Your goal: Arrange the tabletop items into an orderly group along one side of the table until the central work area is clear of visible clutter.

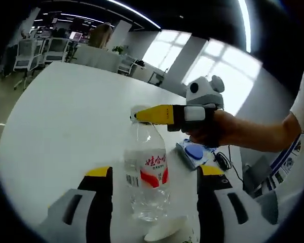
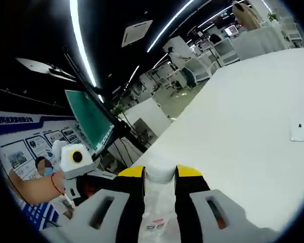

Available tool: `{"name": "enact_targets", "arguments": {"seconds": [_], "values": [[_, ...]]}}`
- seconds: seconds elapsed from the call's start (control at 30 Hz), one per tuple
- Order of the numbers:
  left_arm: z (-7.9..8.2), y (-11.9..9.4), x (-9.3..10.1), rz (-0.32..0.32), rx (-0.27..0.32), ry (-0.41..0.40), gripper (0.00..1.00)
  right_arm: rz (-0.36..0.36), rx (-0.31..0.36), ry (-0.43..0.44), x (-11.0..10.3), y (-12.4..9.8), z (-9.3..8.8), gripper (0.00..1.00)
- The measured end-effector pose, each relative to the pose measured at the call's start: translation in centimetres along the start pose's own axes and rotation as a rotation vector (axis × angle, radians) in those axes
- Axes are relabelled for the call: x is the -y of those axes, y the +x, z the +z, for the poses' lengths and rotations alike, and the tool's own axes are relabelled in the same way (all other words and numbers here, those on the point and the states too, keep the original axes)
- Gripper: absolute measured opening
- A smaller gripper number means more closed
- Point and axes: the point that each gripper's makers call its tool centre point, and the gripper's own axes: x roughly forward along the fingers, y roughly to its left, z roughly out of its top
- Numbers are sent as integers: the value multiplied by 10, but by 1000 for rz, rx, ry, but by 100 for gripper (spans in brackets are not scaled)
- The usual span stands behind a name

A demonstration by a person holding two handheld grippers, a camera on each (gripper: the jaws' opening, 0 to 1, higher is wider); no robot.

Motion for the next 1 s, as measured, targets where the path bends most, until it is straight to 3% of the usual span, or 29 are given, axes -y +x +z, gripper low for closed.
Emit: {"name": "enact_targets", "arguments": {"seconds": [0.2,0.33,0.6,1.0], "values": [[-10,11,-3,-15,-46,16,59,16,-8,-104,-21,-3,-1,20],[-14,13,0,-44,-65,72,43,21,-22,-181,-35,-6,-3,20],[-11,14,10,-69,-59,166,42,-13,-20,-267,-45,-17,-2,19],[2,32,29,-87,-42,292,41,-91,-15,-469,-52,-46,6,19]]}}
